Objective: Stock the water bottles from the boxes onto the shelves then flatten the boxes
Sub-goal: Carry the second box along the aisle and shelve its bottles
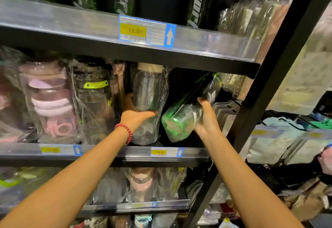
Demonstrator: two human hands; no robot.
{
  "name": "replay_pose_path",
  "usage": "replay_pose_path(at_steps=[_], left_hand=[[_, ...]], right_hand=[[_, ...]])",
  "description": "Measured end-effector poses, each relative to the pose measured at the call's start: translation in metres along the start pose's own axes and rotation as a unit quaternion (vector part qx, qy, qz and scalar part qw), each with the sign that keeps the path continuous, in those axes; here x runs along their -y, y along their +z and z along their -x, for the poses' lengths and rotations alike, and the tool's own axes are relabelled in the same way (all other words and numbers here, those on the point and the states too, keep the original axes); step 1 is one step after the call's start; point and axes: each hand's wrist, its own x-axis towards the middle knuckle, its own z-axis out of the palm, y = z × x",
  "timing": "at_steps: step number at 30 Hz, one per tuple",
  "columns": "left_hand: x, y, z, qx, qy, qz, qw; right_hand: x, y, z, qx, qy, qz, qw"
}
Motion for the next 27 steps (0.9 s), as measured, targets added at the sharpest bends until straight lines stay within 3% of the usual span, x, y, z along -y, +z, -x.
replay_pose_path(at_steps=[3, 7, 10, 13, 16, 23, 27], left_hand=[[0.005, 0.001, -0.002, -0.007, -0.025, 0.013, 1.0], [0.009, 0.004, -0.006, -0.036, 0.021, 0.009, 0.999], [0.012, 0.006, -0.006, -0.033, 0.011, -0.003, 0.999], [0.017, 0.007, -0.006, -0.03, 0.04, -0.023, 0.998], [0.016, 0.005, -0.003, 0.012, 0.008, -0.048, 0.999], [0.021, -0.007, 0.001, 0.066, -0.039, -0.156, 0.985], [0.032, -0.011, 0.002, 0.096, -0.011, -0.239, 0.966]], right_hand=[[-0.015, 0.0, -0.005, -0.033, -0.05, 0.066, 0.996], [-0.033, -0.01, -0.004, -0.06, -0.091, 0.154, 0.982], [-0.037, -0.013, -0.001, -0.06, -0.139, 0.219, 0.964], [-0.039, -0.012, 0.001, -0.049, -0.211, 0.287, 0.933], [-0.043, -0.011, 0.003, -0.037, -0.272, 0.36, 0.892], [-0.051, -0.015, 0.006, -0.001, -0.267, 0.428, 0.863], [-0.05, -0.024, 0.008, 0.008, -0.233, 0.53, 0.815]])
